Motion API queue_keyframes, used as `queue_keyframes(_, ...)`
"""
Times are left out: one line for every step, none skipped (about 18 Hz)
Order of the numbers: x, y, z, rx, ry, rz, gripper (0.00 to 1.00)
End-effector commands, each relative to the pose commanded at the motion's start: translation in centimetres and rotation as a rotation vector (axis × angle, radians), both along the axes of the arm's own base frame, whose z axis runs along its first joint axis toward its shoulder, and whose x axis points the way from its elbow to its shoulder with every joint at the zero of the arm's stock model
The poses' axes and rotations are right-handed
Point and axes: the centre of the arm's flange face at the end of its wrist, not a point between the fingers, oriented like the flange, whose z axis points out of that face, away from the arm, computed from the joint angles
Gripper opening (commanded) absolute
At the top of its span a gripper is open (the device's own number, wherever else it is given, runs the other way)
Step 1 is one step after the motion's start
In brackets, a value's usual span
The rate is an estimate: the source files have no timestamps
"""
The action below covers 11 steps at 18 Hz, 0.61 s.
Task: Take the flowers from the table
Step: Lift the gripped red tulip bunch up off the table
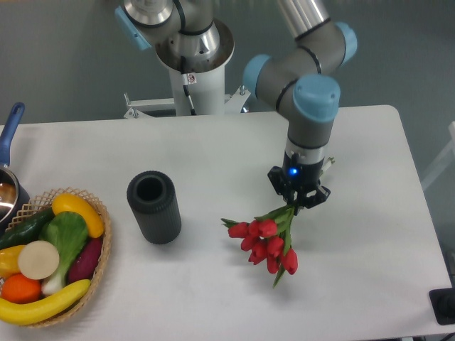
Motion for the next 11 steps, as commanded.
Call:
queue_keyframes(-0.1,-0.4,1.2,0.025,0.009,0.012,0.23)
queue_keyframes(0.1,-0.5,2.3,0.056,0.01,0.012,0.23)
queue_keyframes(0.4,-0.6,3.5,0.105,0.003,0.014,0.23)
queue_keyframes(0.8,-0.6,4.8,0.162,-0.016,0.02,0.23)
queue_keyframes(1.3,-0.8,6.0,0.216,-0.037,0.029,0.23)
queue_keyframes(1.8,-0.9,6.8,0.264,-0.06,0.032,0.23)
queue_keyframes(2.0,-1.1,7.7,0.307,-0.073,0.029,0.23)
queue_keyframes(2.3,-1.0,8.5,0.345,-0.086,0.02,0.24)
queue_keyframes(2.3,-1.2,9.2,0.382,-0.095,0.013,0.24)
queue_keyframes(2.3,-1.4,9.7,0.415,-0.11,0.011,0.24)
queue_keyframes(2.0,-1.8,10.0,0.443,-0.125,0.015,0.24)
